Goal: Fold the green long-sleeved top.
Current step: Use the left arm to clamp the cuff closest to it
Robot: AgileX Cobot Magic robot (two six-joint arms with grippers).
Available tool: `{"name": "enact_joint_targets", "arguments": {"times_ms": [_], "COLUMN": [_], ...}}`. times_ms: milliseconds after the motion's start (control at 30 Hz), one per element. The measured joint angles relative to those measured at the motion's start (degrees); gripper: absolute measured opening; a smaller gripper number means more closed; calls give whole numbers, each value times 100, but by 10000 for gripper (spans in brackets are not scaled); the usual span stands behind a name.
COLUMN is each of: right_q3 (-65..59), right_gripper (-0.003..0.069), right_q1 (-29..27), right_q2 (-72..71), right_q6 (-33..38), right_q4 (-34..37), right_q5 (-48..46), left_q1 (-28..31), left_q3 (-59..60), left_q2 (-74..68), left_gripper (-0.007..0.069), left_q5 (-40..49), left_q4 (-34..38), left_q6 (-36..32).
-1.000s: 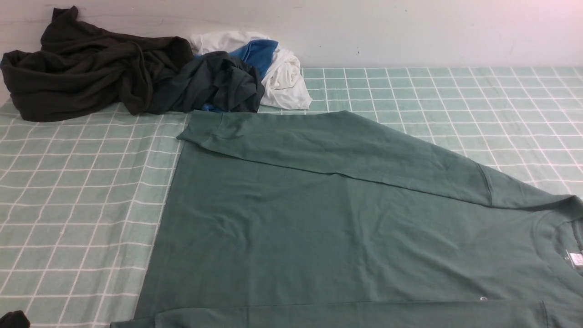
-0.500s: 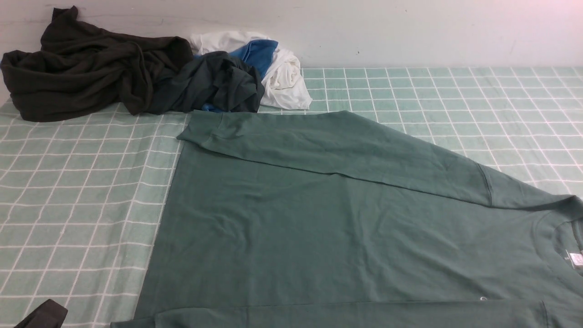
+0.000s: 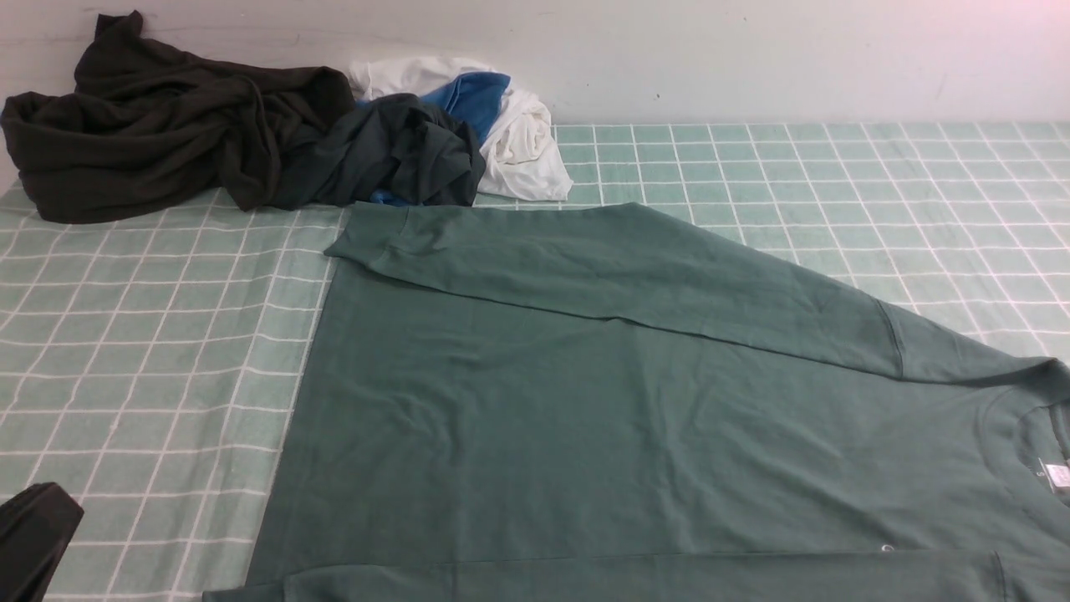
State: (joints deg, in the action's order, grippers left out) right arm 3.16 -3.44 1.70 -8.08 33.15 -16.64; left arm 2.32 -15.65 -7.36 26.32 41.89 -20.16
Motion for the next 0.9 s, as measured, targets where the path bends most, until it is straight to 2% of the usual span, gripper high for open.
{"name": "enact_joint_targets", "arguments": {"times_ms": [167,200,300,400,500,533,567,600,667,700,733,767,867,900], "right_q3": [1478,2039,3117,3861,4212,4220,4239,4239,4239,4239,4239,4239,4241,4241], "right_gripper": [-14,-14,-14,-14,-14,-14,-14,-14,-14,-14,-14,-14,-14,-14], "right_q1": [0,0,23,284,843,885,1229,1272,1758,1930,1992,2188,2339,2338], "right_q2": [1390,1856,2942,3899,4598,4598,4897,4968,5303,5437,5457,5607,5775,5793], "right_q6": [1370,1701,2396,2699,2788,2795,2814,2820,2827,2827,2833,2841,2846,2846], "right_q4": [-630,-720,-784,-805,-944,-944,-1095,-1139,-1377,-1485,-1503,-1577,-1587,-1587], "right_q5": [-620,-929,-2105,-3214,-4196,-4258,-4721,-4777,-5247,-5346,-5357,-5339,-5187,-5158], "left_q1": [0,0,-114,-645,-1439,-1490,-1867,-1910,-2299,-2449,-2489,-2615,-2698,-2698], "left_q3": [-1581,-2065,-3117,-3659,-3747,-3747,-3729,-3721,-3686,-3686,-3686,-3685,-3685,-3685], "left_q2": [-1977,-2616,-3710,-4556,-5176,-5176,-5509,-5594,-6077,-6352,-6397,-6808,-7437,-7482], "left_gripper": [-3,-3,-3,3,40,40,71,79,140,181,188,256,356,362], "left_q5": [1597,2225,3326,3926,4133,4143,4159,4159,4107,4051,4006,3783,3319,3319], "left_q4": [-1203,-1597,-2384,-3083,-3503,-3521,-3594,-3606,-3642,-3647,-3654,-3658,-3722,-3722], "left_q6": [-222,-236,-249,-211,-106,-108,-50,-32,11,25,24,26,31,31]}}
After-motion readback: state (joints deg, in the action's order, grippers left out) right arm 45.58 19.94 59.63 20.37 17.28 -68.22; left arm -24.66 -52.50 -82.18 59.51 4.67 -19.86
